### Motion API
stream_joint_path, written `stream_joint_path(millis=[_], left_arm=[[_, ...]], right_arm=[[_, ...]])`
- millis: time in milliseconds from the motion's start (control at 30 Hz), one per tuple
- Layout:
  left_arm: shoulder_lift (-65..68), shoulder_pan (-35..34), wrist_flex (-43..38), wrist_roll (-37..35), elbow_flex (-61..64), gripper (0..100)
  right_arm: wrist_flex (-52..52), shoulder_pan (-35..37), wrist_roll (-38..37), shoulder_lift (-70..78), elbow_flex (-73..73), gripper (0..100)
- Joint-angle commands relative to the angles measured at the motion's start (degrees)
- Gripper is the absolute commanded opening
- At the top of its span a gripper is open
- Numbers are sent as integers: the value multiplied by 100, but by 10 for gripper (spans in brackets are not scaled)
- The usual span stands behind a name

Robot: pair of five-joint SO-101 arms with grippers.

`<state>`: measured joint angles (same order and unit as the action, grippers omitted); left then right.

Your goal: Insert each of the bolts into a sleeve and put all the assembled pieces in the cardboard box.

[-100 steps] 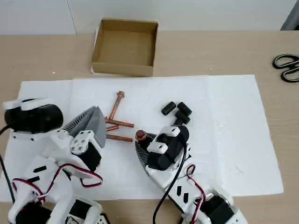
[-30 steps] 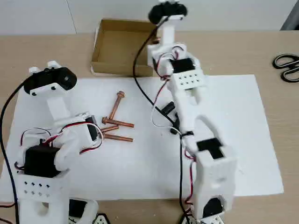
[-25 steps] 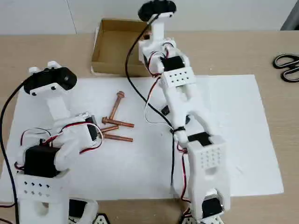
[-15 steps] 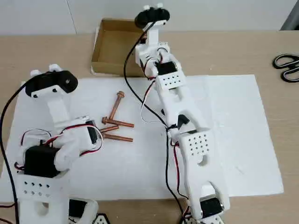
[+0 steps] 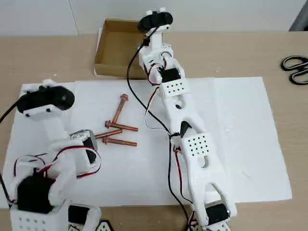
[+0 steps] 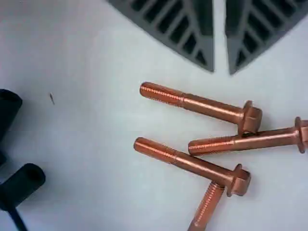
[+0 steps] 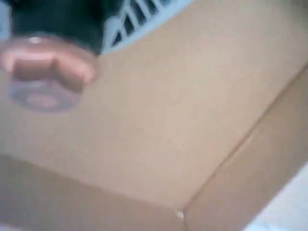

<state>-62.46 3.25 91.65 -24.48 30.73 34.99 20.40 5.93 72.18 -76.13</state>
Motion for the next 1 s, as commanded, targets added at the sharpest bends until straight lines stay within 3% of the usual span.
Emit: stream_joint_path(millis=[0,100,400,633,967], left_arm=[[-237,-18,-26,53,31,6],[-264,-18,-26,53,31,6],[-290,-18,-26,53,22,6],[-299,-18,-26,53,-4,6],[-299,-18,-53,26,-13,6]], right_arm=[[171,40,-62,-163,-440,128],[497,84,-62,-163,-440,188],[444,101,-53,-163,-791,158],[1754,110,-53,-163,-2066,158],[3653,154,-26,-963,-2022,158]])
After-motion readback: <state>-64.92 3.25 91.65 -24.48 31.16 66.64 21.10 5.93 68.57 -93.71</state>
